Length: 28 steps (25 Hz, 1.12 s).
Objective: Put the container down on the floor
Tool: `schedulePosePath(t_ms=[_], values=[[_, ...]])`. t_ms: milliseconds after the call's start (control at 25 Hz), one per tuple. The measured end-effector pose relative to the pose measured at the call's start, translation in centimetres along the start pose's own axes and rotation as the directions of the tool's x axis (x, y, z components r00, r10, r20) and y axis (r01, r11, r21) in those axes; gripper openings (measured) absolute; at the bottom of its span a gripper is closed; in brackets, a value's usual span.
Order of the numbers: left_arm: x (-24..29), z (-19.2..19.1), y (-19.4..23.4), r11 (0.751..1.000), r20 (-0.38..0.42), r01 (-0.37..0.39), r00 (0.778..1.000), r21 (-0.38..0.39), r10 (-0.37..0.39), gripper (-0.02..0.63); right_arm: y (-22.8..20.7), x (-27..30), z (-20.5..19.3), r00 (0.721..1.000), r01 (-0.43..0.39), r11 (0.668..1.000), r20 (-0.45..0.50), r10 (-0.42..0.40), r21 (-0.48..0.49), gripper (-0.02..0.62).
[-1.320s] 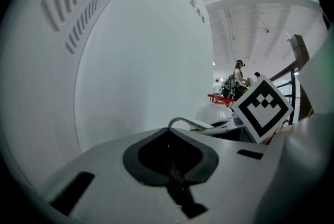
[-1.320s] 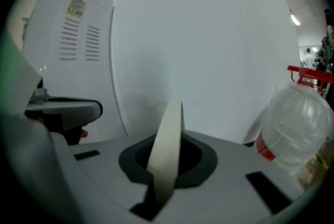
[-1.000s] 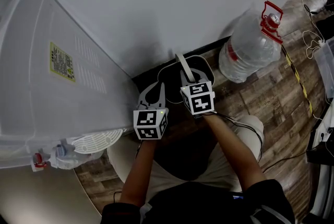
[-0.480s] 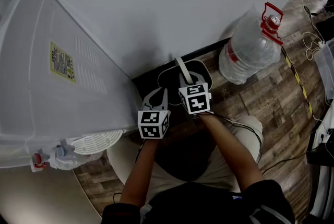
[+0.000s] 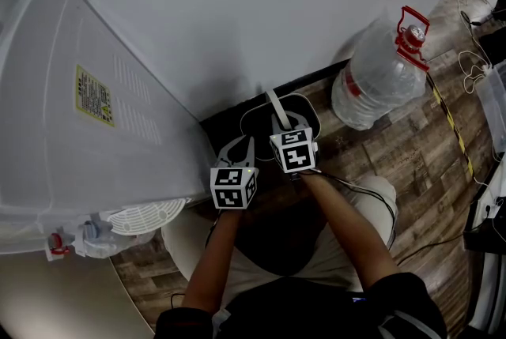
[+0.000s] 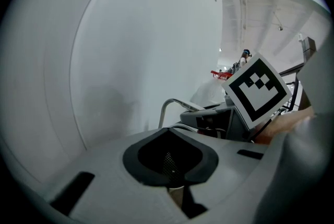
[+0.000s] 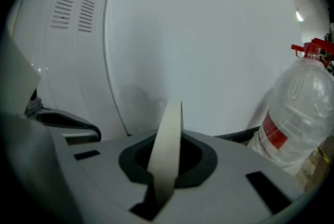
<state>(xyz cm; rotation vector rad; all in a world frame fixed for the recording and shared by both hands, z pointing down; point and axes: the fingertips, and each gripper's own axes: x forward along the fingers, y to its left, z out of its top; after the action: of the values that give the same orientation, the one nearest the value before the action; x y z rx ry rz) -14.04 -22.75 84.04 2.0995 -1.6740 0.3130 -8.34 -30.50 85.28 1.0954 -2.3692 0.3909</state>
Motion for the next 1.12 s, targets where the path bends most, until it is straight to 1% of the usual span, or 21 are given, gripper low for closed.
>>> schedulePosePath(t_ms=[400,560,920,1120], values=[[0.3,-1.7,0.7,1.0,-0.028,-0.017,0.999,-0.02,0.016,0.015,0.3,1.0,-1.2,1.0,-0.012,1.0,-0.008,0.012,0.013,0.032],[0.4,-2.4,0.8,0.999,-0.04,-0.021,0.999,-0.033,0.019,0.015,0.4,0.9,-1.0,1.0,-0.011,1.0,-0.014,0.011,0.01,0.032],[0.6,-2.7,1.0,0.998,-0.036,-0.024,0.999,-0.052,0.023,0.015,0.2,0.7,-1.3,1.0,-0.019,1.0,-0.019,0.019,-0.001,0.032],[0.6,-2.8,1.1,0.998,-0.037,-0.025,0.999,-0.062,0.023,0.015,-0.3,0.7,-1.4,1.0,-0.005,1.0,-0.025,0.005,-0.008,0.032]])
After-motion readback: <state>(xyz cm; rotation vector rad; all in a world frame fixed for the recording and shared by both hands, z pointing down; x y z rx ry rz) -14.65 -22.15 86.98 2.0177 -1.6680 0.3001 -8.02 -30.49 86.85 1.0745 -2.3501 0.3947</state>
